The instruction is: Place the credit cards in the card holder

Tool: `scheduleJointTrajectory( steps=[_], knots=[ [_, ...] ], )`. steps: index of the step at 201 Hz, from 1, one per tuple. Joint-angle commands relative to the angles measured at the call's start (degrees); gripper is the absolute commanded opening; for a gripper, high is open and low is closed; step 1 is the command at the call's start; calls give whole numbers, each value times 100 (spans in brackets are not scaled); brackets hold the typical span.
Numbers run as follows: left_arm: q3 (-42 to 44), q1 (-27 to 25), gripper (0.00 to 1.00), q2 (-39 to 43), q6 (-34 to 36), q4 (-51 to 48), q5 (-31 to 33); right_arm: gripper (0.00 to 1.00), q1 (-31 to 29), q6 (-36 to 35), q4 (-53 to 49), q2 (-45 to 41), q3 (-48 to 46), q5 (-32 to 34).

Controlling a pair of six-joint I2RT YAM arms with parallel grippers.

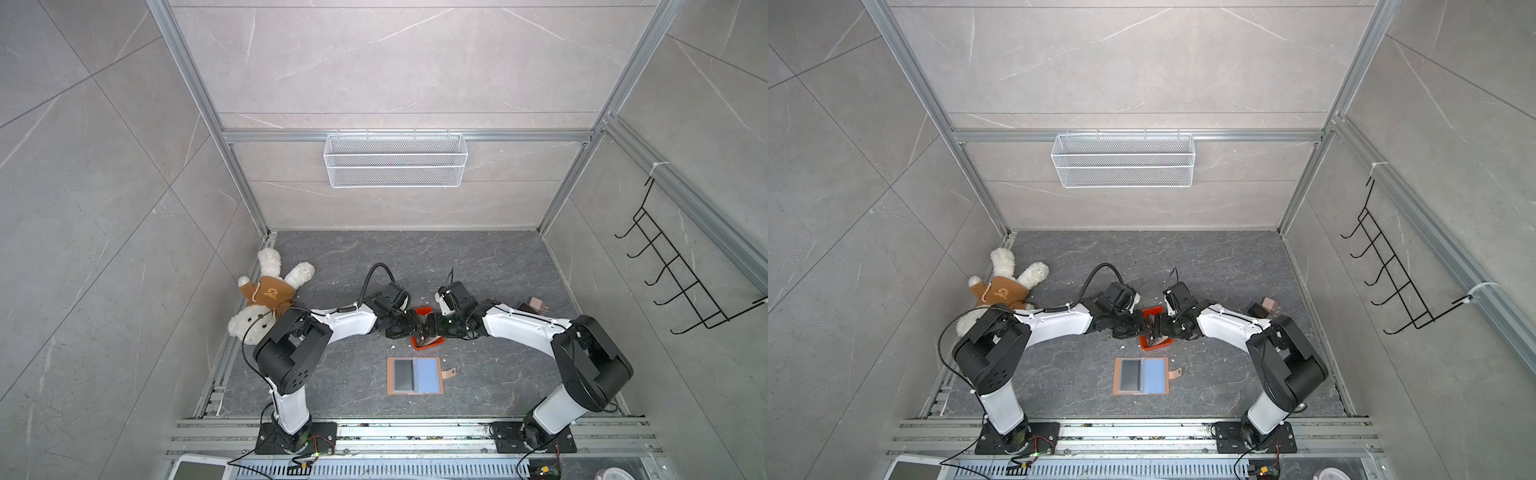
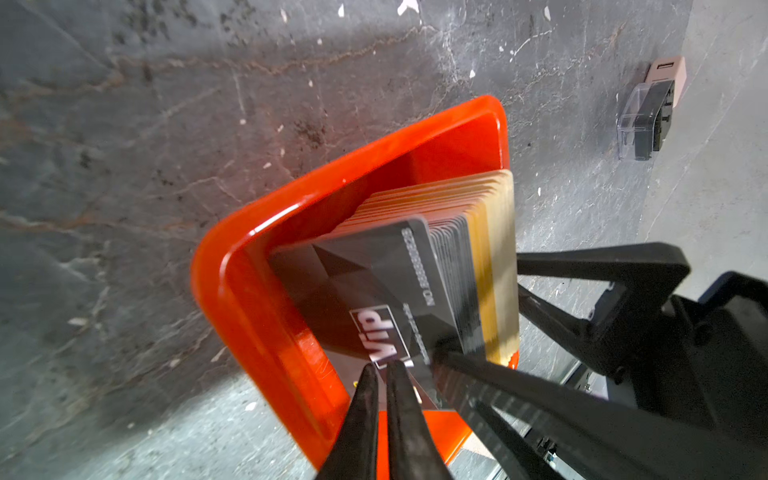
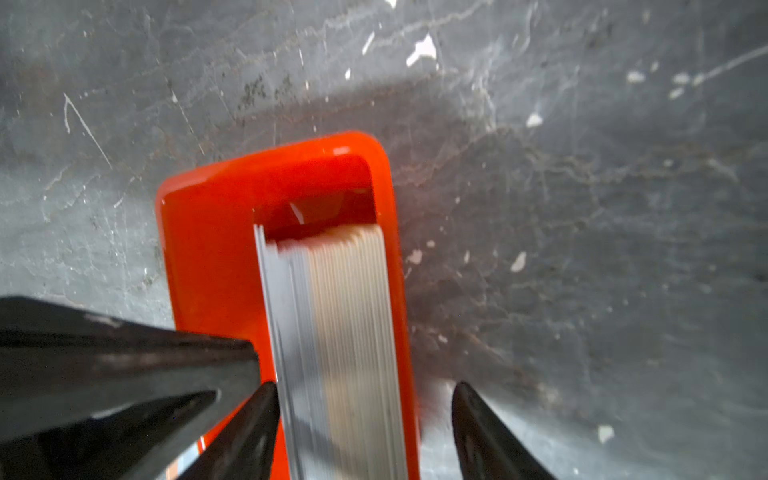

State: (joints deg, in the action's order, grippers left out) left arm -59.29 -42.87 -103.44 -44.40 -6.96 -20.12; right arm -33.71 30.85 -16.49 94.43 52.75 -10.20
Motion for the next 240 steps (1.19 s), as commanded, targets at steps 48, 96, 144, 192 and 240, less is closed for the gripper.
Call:
scheduleJointTrajectory(
  steps=[48, 96, 144, 192, 240],
  knots=[
    [191, 23, 11, 243, -30, -60, -18, 66, 82, -65, -247, 228, 321, 325],
    [188, 48, 11, 239, -75, -16, -18, 67, 76, -57, -344, -296, -142, 211],
    [159, 51, 11, 188, -103, 8, -45, 67, 86, -36, -425, -635, -493, 235],
    [131, 55, 11, 147, -104, 2, -75, 67, 88, -18, -429, -706, -497, 213],
    [86, 51, 11, 110, -86, 7, -124, 67, 76, 31, -287, -396, -247, 203]
  ],
)
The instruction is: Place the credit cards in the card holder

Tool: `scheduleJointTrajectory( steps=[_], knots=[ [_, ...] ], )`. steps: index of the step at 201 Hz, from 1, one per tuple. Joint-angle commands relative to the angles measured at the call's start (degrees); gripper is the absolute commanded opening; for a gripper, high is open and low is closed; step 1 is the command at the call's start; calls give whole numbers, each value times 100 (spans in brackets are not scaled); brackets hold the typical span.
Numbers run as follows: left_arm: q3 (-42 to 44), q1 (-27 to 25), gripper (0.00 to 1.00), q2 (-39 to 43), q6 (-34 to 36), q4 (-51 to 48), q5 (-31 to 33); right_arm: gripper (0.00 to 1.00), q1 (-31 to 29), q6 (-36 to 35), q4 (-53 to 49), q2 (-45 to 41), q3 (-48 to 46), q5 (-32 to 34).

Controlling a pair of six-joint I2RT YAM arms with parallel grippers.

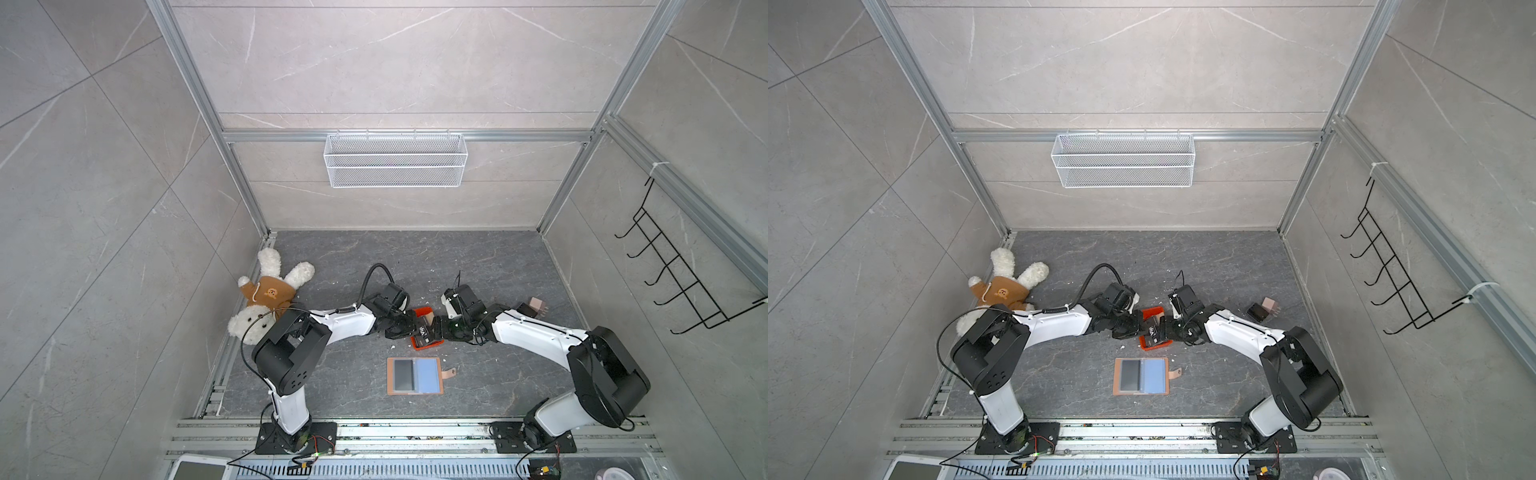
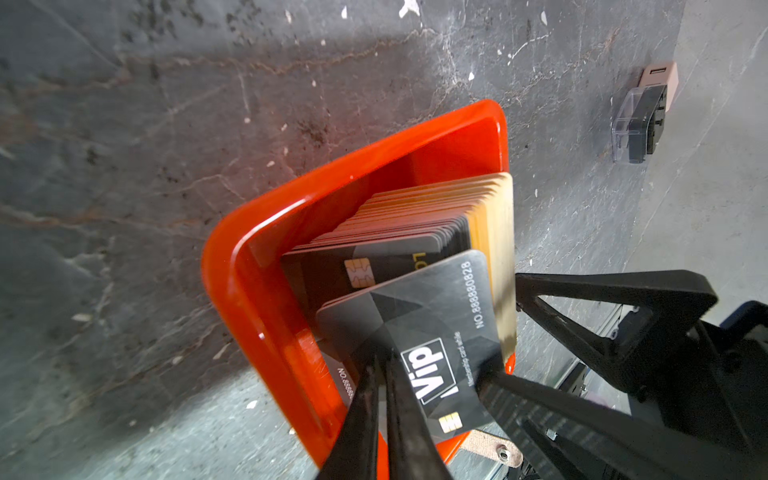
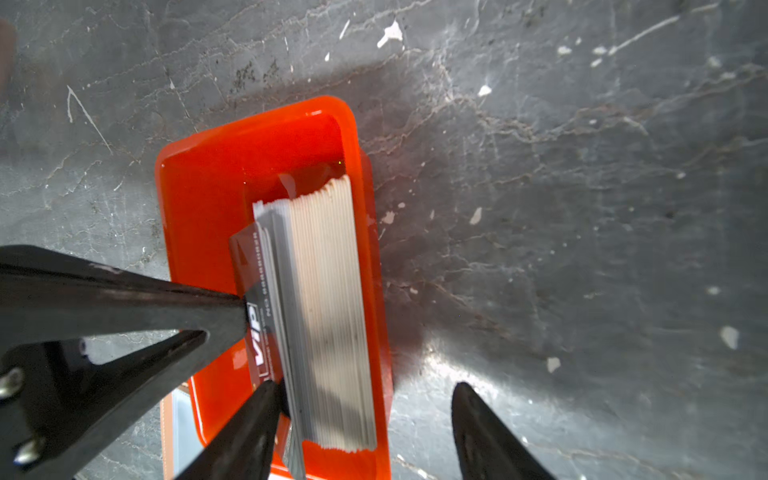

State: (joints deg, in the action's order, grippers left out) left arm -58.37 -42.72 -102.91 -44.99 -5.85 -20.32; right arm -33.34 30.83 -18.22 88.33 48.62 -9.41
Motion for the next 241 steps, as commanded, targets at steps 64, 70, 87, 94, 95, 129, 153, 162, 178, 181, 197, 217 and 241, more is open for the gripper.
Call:
scheduleJointTrajectory(
  steps=[64, 70, 87, 94, 95, 129, 153, 162, 178, 181, 197, 217, 241],
  knots=[
    [13, 37, 11, 43, -17, -87, -131, 67, 42, 38, -72, 692, 584, 131],
    [15, 36, 11, 39, -12, -90, -133, 67, 44, 34, -77, 734, 617, 149],
    [17, 37, 11, 34, -19, -83, -139, 67, 43, 22, -111, 838, 715, 210],
    [16, 36, 11, 33, -12, -78, -152, 67, 39, 19, -125, 873, 759, 235],
    [13, 36, 11, 34, -11, -80, -150, 67, 43, 15, -127, 885, 766, 237],
    [27, 42, 11, 47, -14, -75, -148, 66, 39, -17, -274, 1010, 1023, 459],
    [29, 36, 11, 61, -19, -76, -139, 67, 36, -21, -354, 1002, 1157, 554],
    [44, 36, 11, 67, -22, -75, -139, 67, 41, -21, -375, 991, 1194, 554],
    [50, 36, 11, 83, -22, -74, -128, 67, 38, 7, -361, 872, 1173, 516],
    [47, 39, 11, 87, -27, -76, -130, 66, 38, 10, -333, 831, 1156, 499],
    [51, 36, 11, 102, -27, -76, -122, 67, 45, 38, -244, 599, 1018, 433],
    [43, 36, 11, 96, -27, -74, -130, 69, 39, 11, -239, 494, 940, 217],
    [27, 37, 11, 95, -33, -59, -122, 72, 39, -72, -231, 642, 979, -26]
  ],
)
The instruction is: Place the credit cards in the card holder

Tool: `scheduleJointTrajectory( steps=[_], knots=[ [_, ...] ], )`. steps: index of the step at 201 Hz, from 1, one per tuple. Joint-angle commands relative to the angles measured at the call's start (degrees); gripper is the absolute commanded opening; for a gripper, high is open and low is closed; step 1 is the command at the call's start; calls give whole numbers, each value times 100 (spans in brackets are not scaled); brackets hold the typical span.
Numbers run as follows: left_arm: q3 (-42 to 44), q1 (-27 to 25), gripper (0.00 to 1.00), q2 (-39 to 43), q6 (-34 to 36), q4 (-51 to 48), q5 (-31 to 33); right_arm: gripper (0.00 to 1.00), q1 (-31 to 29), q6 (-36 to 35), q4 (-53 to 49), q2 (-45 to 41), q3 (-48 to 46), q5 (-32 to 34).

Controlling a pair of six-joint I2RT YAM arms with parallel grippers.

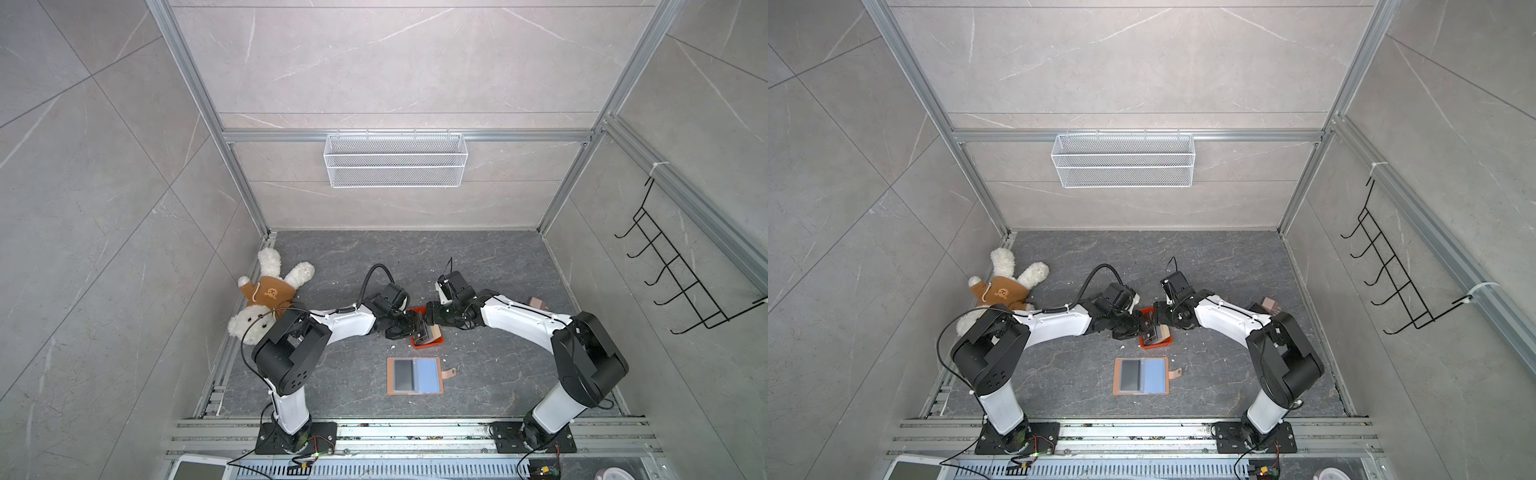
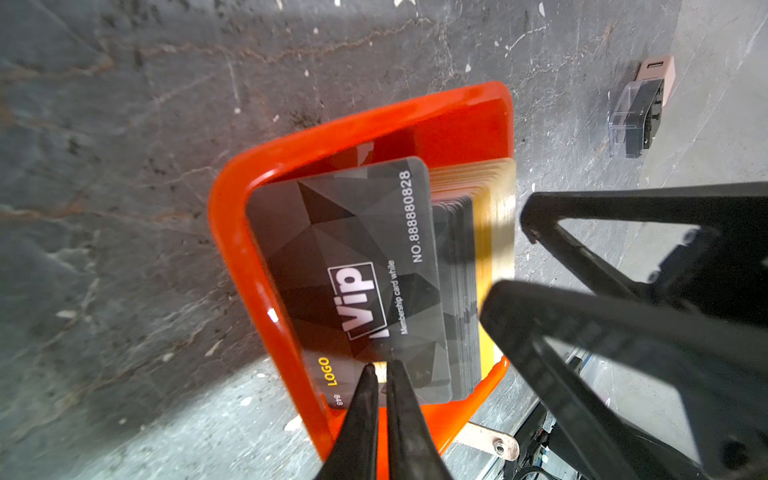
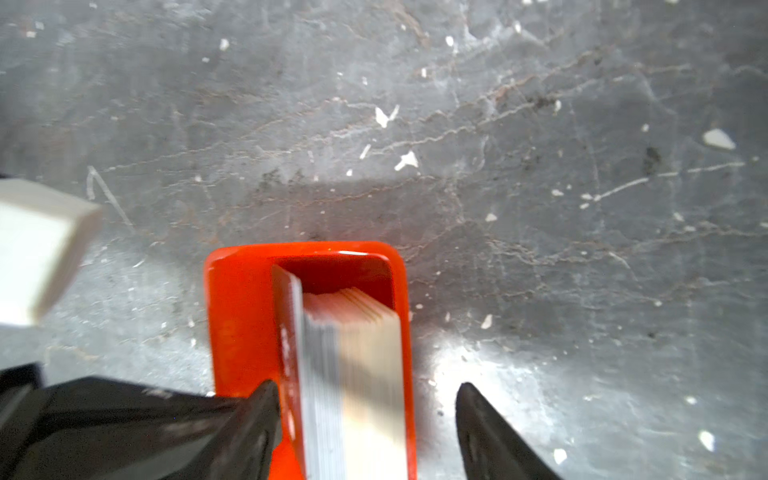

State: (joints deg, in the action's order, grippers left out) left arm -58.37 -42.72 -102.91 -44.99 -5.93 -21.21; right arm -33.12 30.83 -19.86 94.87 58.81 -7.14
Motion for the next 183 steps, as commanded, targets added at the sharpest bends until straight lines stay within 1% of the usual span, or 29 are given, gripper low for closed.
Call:
scheduleJointTrajectory(
  steps=[1, 26, 85, 127, 152, 183],
  knots=[
    [23, 41, 11, 96, -39, -45, -32, 72, 21, -74, -64, 1, -38, -258],
    [30, 37, 11, 114, -45, -45, -32, 75, 17, -110, -73, 294, 105, -263],
    [87, 37, 10, 149, -50, -60, 3, 75, 17, -154, -80, 773, 391, -186],
    [123, 36, 10, 174, -71, -44, 3, 74, 38, -74, -214, 851, 599, 166],
    [130, 50, 10, 162, -70, -45, 3, 73, 48, -51, -264, 843, 641, 177],
    [133, 57, 10, 153, -105, 11, -13, 73, 49, -88, -264, 656, 432, 138]
  ],
)
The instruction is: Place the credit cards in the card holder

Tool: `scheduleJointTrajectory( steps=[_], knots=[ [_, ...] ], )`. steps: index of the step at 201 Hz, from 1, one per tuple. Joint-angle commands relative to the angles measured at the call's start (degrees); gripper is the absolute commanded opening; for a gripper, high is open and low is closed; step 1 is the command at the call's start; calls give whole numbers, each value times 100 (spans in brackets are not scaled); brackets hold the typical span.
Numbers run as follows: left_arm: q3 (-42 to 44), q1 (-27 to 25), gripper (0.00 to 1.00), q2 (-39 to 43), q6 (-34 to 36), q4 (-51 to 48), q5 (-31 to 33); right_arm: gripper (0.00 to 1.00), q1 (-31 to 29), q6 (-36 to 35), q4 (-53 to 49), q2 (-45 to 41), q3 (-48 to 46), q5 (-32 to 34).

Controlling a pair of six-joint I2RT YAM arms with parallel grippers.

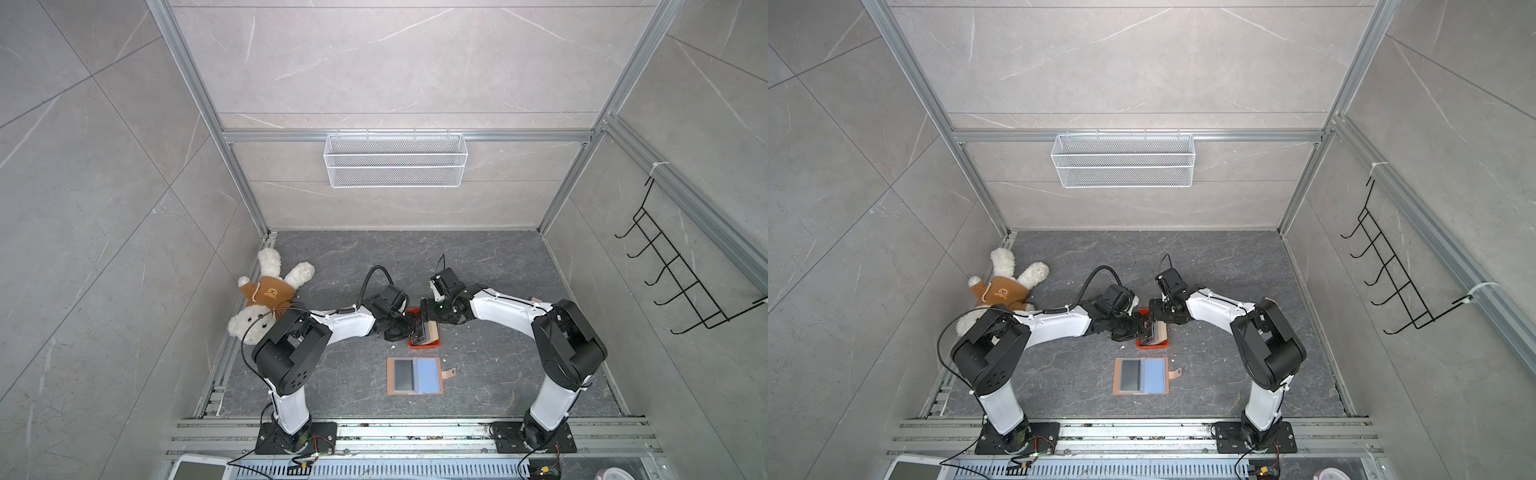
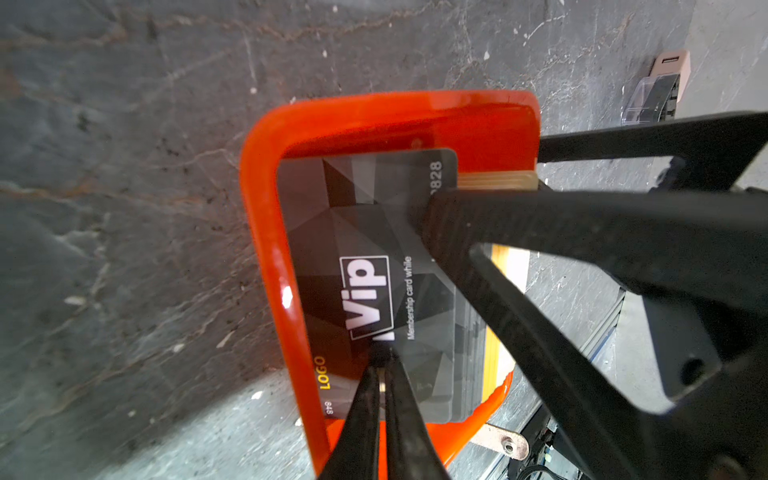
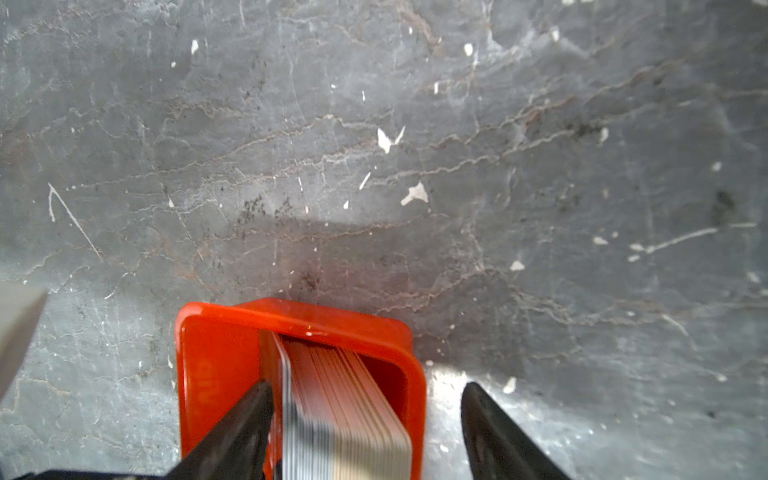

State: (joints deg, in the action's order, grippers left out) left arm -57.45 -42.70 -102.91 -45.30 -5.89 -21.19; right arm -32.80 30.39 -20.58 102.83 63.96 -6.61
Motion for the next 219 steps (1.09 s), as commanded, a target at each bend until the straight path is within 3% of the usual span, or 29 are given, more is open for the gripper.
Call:
scheduleJointTrajectory(
  steps=[1, 44, 169, 219],
  knots=[
    [41, 53, 10, 151, -75, 8, -16, 73, 13, -48, -192, -149, -89, 83],
    [23, 69, 10, 131, -109, 59, -44, 73, 6, -181, -262, -553, -496, -156],
    [-47, 69, 13, -55, -197, 246, -245, 73, 5, -115, -500, -1392, -1049, -20],
    [-41, 51, 14, -65, -198, 260, -279, 72, 3, -36, -448, -1113, -860, 184]
  ],
)
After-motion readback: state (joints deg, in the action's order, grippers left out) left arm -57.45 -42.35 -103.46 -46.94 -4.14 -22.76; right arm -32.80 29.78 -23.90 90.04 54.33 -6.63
